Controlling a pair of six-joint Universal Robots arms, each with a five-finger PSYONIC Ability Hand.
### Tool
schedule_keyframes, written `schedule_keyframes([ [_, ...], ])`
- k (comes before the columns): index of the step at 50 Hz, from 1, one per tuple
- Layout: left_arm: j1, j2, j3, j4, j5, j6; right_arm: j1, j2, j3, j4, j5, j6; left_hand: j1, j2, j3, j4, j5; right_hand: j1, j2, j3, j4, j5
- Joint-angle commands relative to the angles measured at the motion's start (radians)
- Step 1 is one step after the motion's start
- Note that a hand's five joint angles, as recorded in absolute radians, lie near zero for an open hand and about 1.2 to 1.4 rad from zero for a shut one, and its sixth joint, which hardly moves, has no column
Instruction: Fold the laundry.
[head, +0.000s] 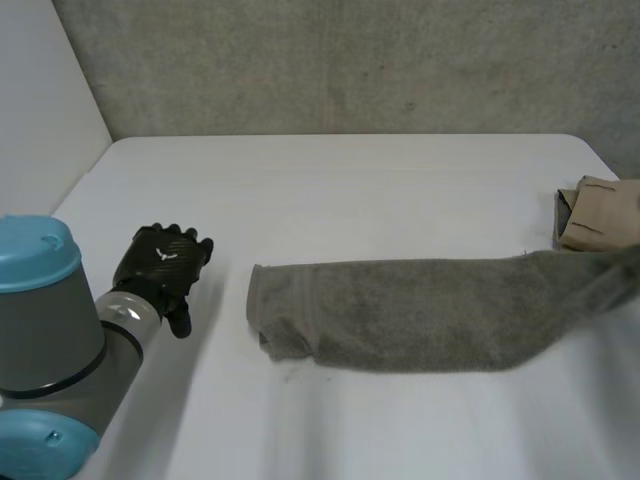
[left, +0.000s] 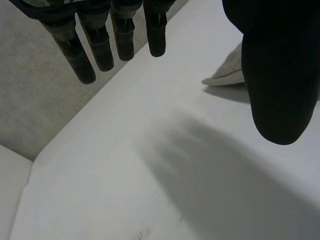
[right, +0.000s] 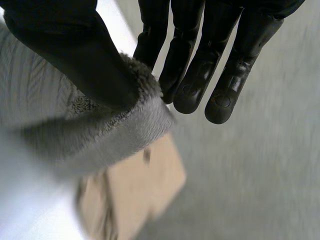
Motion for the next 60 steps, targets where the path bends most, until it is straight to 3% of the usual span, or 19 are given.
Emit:
schedule_keyframes([
  [1, 0.032, 0.04, -0.024, 0.006, 0.001, -0.005, 0.355, 0.0, -0.117, -0.054, -0.007, 0.017, -0.018, -0.012, -0.012, -0.009, -0.002, 0.429, 0.223, 0.207, 0.209, 0.229],
  [7, 0.052, 0.064, -0.027, 0.006, 0.001, -0.063, 0.687, 0.156, -0.221, -0.148, -0.074, -0.01, -0.015, -0.009, -0.009, -0.006, 0.001, 0.429, 0.223, 0.207, 0.209, 0.229],
  [11, 0.052, 0.074, -0.027, 0.004, 0.004, -0.114, 0.812, 0.277, -0.274, -0.148, -0.148, -0.049, -0.015, -0.009, -0.009, -0.006, 0.001, 0.429, 0.223, 0.207, 0.209, 0.229],
  [16, 0.043, 0.075, -0.029, 0.006, 0.004, -0.139, 0.906, 0.434, -0.329, -0.134, -0.226, -0.092, -0.015, -0.009, -0.009, -0.006, 0.001, 0.429, 0.223, 0.207, 0.209, 0.229],
  [21, 0.039, 0.074, -0.029, 0.008, 0.004, -0.139, 0.966, 0.535, -0.386, -0.091, -0.24, -0.141, -0.018, -0.012, -0.012, -0.009, -0.002, 0.429, 0.223, 0.207, 0.209, 0.229],
  [22, 0.039, 0.074, -0.027, 0.009, 0.004, -0.139, 0.966, 0.543, -0.393, -0.082, -0.239, -0.145, -0.015, -0.009, -0.009, -0.006, 0.001, 0.413, 0.207, 0.191, 0.192, 0.213],
  [23, 0.039, 0.074, -0.026, 0.011, 0.004, -0.139, 0.966, 0.543, -0.404, -0.061, -0.234, -0.155, -0.018, -0.012, -0.012, -0.009, -0.002, 0.02, -0.185, -0.201, -0.2, -0.18],
  [26, 0.039, 0.072, -0.017, 0.012, 0.004, -0.139, 0.963, 0.521, -0.407, -0.033, -0.231, -0.136, -0.018, -0.012, -0.012, -0.009, -0.002, -0.771, -0.976, -0.992, -0.991, -0.971],
  [30, 0.036, 0.072, 0.009, 0.015, 0.002, -0.14, 0.955, 0.428, -0.397, -0.018, -0.213, -0.043, -0.024, -0.018, -0.018, -0.015, -0.008, -0.792, -0.998, -1.014, -1.013, -0.993],
  [34, 0.005, 0.069, 0.051, 0.018, 0.001, -0.148, 0.848, 0.29, -0.345, 0.014, -0.139, 0.22, -0.024, -0.018, -0.018, -0.015, -0.008, -0.792, -0.998, -1.014, -1.013, -0.993],
  [38, -0.07, 0.06, 0.094, 0.02, 0.002, -0.163, 0.742, 0.186, -0.286, 0.089, -0.107, 0.444, -0.024, -0.018, -0.018, -0.015, -0.008, -0.792, -0.998, -1.014, -1.013, -0.993],
  [42, -0.141, 0.02, 0.129, 0.021, 0.011, -0.165, 0.655, 0.116, -0.214, 0.175, -0.12, 0.565, -0.012, -0.006, -0.006, -0.003, 0.004, -0.792, -0.998, -1.014, -1.013, -0.993],
  [49, -0.245, -0.142, 0.212, 0.011, 0.044, -0.151, 0.526, 0.098, -0.072, 0.222, -0.122, 0.513, 0.052, 0.058, 0.059, 0.061, 0.068, -0.792, -0.998, -1.014, -1.013, -0.993],
  [60, -0.228, -0.276, 0.285, -0.006, 0.008, -0.151, 0.431, 0.112, 0.077, 0.136, -0.125, 0.488, 0.193, 0.199, 0.2, 0.202, 0.21, -0.55, -0.756, -0.772, -0.771, -0.751],
])
